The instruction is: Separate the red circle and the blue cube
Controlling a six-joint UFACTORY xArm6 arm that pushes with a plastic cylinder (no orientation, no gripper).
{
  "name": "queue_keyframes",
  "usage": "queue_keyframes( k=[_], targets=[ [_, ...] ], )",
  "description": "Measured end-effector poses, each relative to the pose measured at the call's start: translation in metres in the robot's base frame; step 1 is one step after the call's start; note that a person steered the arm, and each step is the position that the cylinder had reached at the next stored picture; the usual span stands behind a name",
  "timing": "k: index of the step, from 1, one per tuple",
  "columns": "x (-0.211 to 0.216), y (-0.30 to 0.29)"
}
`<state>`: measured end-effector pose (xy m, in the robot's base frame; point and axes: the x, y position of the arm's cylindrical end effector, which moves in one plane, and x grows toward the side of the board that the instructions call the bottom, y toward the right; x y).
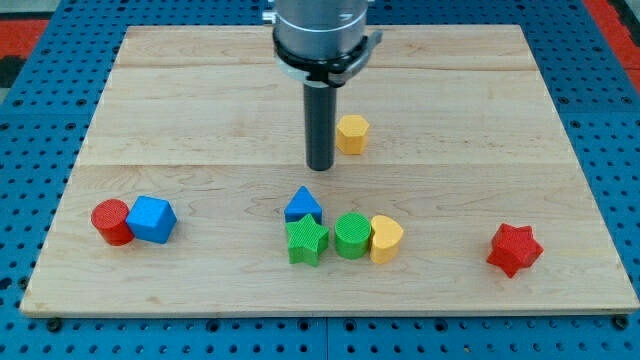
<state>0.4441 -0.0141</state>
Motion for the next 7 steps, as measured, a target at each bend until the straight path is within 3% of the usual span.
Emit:
queue_keyframes(
  k=[2, 5, 7],
  targets=[
    [0.000, -0.095],
    [0.009, -0.186],
    [0.097, -0.257]
  ],
)
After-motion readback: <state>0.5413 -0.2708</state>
